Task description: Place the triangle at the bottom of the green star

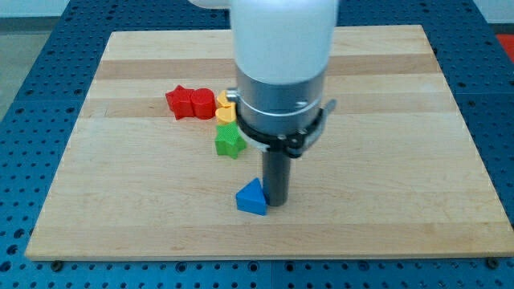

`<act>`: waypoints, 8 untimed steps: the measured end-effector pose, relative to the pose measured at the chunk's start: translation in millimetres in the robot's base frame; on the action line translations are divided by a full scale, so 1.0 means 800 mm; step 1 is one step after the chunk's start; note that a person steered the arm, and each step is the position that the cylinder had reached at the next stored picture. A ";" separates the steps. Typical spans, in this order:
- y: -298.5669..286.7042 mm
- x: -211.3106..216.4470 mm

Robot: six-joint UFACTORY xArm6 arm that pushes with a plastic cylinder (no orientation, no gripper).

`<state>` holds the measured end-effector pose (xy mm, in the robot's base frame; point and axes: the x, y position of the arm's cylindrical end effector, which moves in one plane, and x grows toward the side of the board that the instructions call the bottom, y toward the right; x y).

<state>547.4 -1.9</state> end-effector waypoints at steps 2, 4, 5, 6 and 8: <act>-0.012 -0.005; -0.024 0.045; -0.088 0.045; -0.100 0.028; -0.107 0.007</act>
<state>552.7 -87.9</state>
